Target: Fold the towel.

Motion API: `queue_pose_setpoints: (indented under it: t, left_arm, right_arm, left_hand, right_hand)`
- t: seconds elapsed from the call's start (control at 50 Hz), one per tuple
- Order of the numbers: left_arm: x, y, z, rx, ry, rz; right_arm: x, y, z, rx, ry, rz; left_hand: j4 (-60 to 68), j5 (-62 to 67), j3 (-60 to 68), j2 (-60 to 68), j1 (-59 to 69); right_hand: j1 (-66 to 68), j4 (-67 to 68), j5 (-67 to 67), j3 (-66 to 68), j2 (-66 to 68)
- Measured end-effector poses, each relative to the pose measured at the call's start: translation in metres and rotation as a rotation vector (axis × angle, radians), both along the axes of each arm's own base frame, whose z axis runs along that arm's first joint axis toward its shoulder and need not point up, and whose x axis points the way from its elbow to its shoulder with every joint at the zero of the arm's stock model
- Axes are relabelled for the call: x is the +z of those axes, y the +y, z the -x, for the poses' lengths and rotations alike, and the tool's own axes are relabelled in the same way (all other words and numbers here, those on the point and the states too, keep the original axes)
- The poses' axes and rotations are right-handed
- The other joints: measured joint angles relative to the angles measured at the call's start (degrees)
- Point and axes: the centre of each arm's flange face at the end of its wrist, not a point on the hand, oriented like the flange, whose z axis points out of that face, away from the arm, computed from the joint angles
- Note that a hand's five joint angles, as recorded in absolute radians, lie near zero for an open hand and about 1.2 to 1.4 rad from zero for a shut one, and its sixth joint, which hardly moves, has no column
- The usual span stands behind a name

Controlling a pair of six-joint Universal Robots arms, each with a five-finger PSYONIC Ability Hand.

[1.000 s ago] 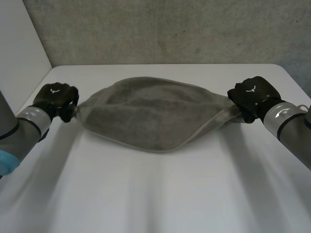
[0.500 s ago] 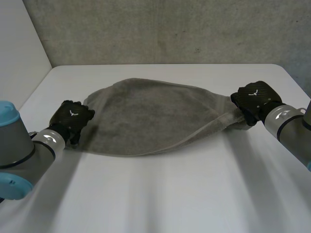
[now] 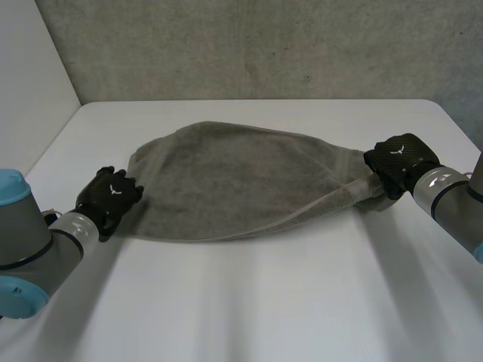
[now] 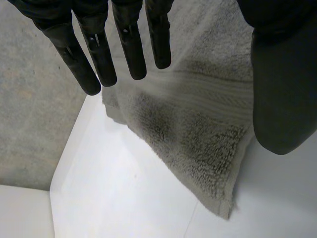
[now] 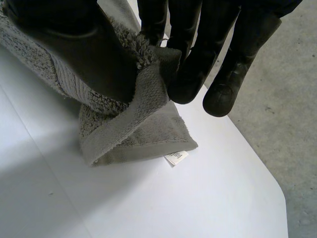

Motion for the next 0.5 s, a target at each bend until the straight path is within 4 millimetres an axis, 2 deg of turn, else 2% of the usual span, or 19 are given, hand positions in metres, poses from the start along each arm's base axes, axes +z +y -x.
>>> queue_pose_setpoints:
  t: [0.3,0.5]
  left_arm:
    - [-0.016,-0.016,-0.003,0.024,0.012,-0.031]
    - [-0.02,-0.028,-0.003,0.043,0.046,-0.033]
  right_arm:
    - [-0.004,-0.001,0.0,0.001,0.003,-0.009]
    - [-0.004,-0.001,0.0,0.001,0.004,-0.008]
  left_hand:
    - [0.0,1.2,0.3,0.2,0.0]
    - [0.0,1.5,0.3,0.2,0.0]
  right_hand:
    - [0.0,0.0,0.0,0.0,0.0]
    - [0.0,0.0,0.0,0.0,0.0]
